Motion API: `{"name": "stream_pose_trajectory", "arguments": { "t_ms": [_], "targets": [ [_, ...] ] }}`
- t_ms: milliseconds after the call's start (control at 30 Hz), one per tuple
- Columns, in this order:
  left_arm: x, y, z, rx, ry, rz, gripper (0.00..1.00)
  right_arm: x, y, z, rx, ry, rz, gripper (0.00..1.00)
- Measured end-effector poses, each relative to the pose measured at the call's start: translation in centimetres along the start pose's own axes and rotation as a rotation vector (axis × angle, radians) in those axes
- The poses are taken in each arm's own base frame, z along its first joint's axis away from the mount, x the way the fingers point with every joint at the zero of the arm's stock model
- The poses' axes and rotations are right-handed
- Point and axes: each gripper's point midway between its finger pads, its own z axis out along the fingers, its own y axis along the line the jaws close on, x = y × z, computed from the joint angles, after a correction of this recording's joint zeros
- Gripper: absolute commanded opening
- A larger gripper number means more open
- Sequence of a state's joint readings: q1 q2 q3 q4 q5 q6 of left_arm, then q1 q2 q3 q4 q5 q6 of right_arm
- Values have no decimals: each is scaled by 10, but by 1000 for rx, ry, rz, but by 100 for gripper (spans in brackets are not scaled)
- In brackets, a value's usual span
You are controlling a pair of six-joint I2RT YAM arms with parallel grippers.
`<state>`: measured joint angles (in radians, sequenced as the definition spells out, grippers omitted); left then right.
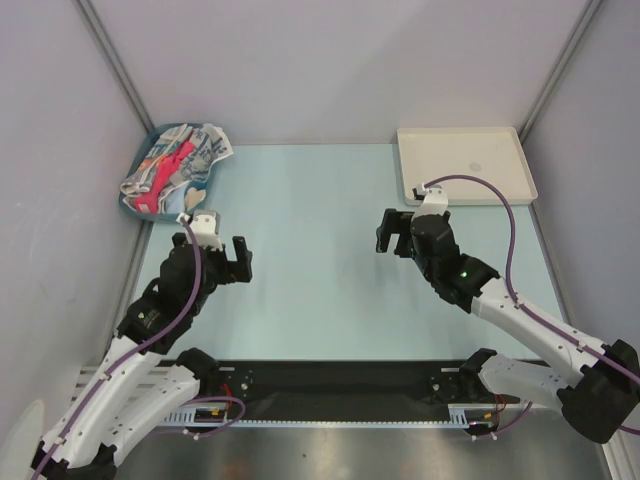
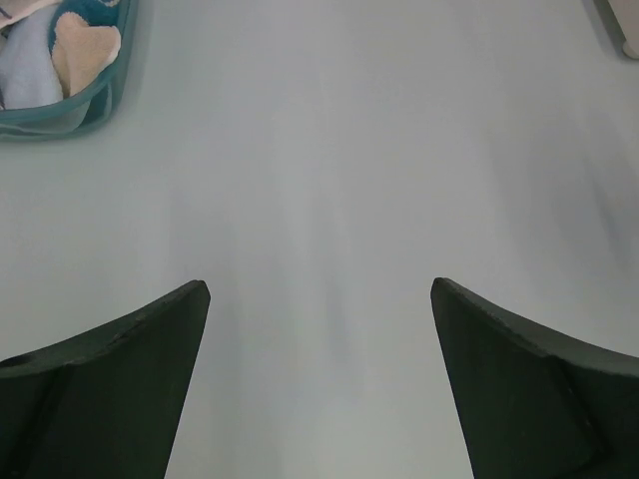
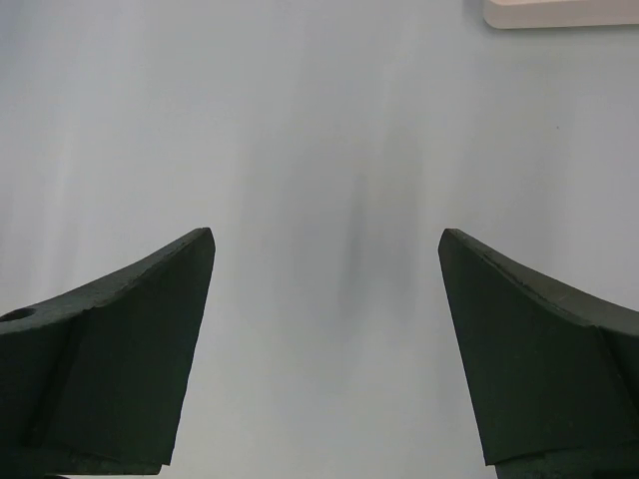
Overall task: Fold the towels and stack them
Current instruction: Grab crumpled towel
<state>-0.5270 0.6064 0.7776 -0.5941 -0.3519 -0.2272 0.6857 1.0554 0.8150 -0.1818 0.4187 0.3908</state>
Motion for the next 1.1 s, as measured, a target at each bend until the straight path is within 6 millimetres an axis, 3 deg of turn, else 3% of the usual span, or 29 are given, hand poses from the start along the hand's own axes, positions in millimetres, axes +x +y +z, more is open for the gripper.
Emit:
{"name": "stream_pose_trajectory", "arguments": {
  "t_ms": [200, 300, 367, 467, 533, 767, 900, 1100],
  "targets": [
    [-6, -4, 3, -5, 22, -27, 100, 0, 0, 0, -1, 0, 0, 100],
    [-31, -6, 11, -42, 12, -59, 100, 1, 2, 0, -9, 4, 0, 100],
    [-54, 0, 27, -101, 2, -105, 95, 1, 5, 0, -28, 7, 4, 100],
    [-93, 35, 64, -251, -25, -223, 91, 2, 10, 0, -54, 10, 14, 100],
    [-113, 71, 97, -367, -48, -305, 88, 2, 13, 0, -69, 12, 17, 100],
    [-105, 182, 205, -664, 13, -446, 81, 7, 19, 0, -105, 23, 21, 100],
    [-90, 232, 241, -752, 38, -499, 79, 12, 20, 1, -117, 34, 20, 100],
    [-94, 279, 262, -823, 10, -547, 78, 26, 28, 13, -140, 76, 9, 100]
  ]
}}
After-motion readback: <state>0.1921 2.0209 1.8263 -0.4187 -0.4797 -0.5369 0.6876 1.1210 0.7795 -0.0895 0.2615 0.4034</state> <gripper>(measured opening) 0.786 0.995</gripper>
